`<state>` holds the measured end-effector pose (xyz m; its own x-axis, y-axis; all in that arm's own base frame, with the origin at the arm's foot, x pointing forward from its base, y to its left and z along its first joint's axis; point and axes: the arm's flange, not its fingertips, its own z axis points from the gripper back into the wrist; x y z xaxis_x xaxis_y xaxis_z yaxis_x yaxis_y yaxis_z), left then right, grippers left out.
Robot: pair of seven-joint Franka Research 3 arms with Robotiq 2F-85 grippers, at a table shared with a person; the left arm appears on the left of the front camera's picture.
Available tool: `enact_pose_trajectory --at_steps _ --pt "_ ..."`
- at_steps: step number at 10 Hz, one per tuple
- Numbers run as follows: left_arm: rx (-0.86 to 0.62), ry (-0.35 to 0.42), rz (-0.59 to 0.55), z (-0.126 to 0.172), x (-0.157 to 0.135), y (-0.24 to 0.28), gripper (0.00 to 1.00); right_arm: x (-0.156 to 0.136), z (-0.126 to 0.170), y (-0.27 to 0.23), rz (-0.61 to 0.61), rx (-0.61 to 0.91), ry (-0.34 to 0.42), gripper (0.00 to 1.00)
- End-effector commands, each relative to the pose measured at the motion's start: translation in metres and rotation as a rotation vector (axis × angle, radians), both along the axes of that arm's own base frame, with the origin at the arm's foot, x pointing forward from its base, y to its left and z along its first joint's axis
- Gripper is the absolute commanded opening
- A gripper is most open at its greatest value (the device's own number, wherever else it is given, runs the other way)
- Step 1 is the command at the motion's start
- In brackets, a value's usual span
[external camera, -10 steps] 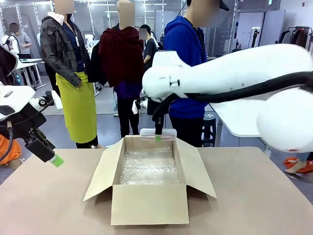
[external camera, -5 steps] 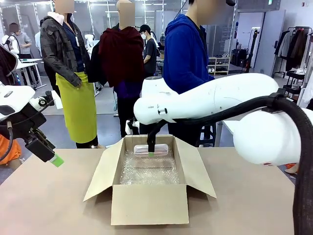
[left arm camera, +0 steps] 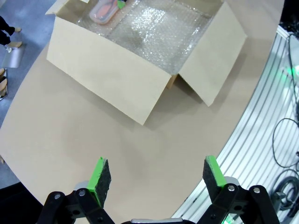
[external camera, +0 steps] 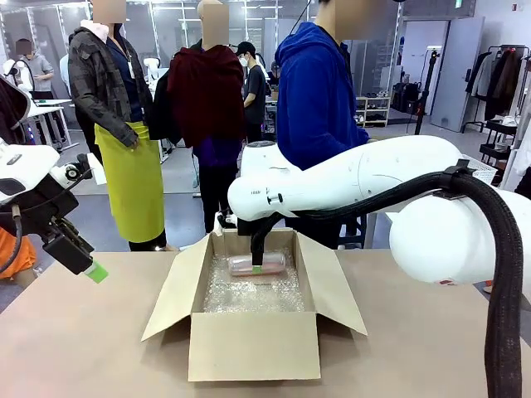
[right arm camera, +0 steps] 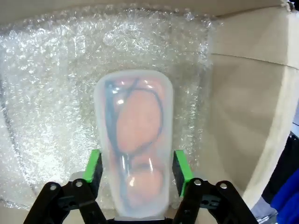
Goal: Pack the glasses set securely to prepare it for shipping.
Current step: Place the Glasses case inside the Package Box.
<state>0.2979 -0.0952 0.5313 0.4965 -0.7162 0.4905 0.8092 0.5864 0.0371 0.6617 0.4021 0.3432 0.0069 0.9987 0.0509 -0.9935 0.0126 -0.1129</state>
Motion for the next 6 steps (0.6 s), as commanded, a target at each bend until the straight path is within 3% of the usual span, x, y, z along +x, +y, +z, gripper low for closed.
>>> enact_pose_trajectory --at_steps 1,6 --pt "-0.013 -0.004 -0.003 0.0006 0.0007 0.0006 1.00 0.0043 0.0105 0.0051 0.010 -0.006 -0.003 1.00" --pt "-0.013 -0.004 -0.003 0.0006 0.0007 0.0006 1.00 0.0018 0.0081 0.0000 -0.002 0.004 -0.007 1.00"
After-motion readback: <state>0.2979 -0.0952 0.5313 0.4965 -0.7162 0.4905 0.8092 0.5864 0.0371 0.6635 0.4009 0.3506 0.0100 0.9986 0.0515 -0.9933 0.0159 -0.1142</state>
